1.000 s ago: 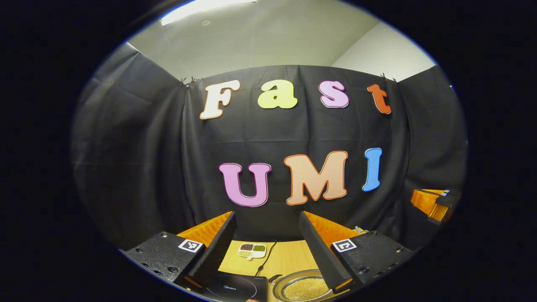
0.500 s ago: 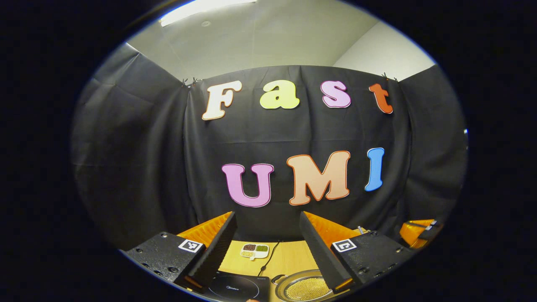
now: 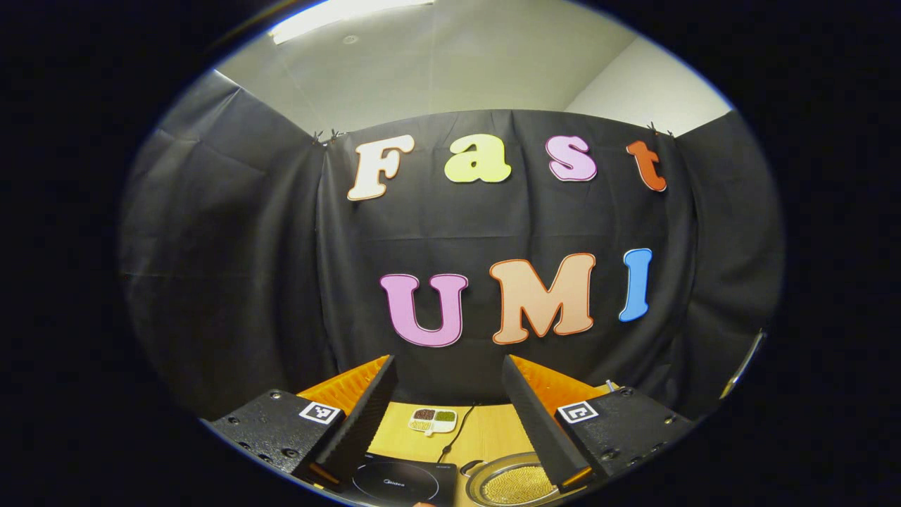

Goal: First push the handle of the pot to place it horizontally, then grasp the pot with both hands and set it on the induction cooktop.

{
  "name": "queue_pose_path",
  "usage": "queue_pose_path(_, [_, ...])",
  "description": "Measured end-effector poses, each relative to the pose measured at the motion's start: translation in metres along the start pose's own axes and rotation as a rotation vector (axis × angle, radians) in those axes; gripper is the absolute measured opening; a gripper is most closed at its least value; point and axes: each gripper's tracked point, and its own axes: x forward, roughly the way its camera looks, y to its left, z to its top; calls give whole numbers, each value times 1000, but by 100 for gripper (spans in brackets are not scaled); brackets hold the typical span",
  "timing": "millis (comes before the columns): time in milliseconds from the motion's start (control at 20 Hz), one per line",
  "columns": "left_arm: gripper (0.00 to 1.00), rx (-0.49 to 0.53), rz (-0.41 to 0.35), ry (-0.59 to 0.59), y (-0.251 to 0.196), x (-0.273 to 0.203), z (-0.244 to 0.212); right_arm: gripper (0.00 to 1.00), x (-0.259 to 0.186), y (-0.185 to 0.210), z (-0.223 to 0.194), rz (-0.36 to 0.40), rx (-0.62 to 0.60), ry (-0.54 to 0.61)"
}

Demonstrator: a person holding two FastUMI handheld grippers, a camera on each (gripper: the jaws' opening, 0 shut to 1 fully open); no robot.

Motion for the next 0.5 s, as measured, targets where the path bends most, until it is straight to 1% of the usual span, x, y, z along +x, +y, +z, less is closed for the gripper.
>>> queue_pose_path(50, [94, 1, 6, 1, 2, -1, 0, 3, 4, 5, -18, 19, -6, 35])
queue_pose_path(100, [94, 3, 12, 1, 4, -1, -1, 9, 7, 11, -37, 40, -9, 73])
queue_pose_path(200, [94, 5, 25, 2, 9, -3, -1, 4, 14, 20, -73, 76, -11, 155])
queue_pose_path(250, [94, 6, 32, 3, 11, -4, -1, 6, 18, 24, -88, 90, -20, 187])
queue_pose_path(400, [94, 10, 55, 6, 20, -7, -3, 6, 24, 33, -129, 127, -59, 270])
queue_pose_path(500, [94, 11, 72, 10, 26, -7, -4, 6, 28, 39, -148, 145, -71, 318])
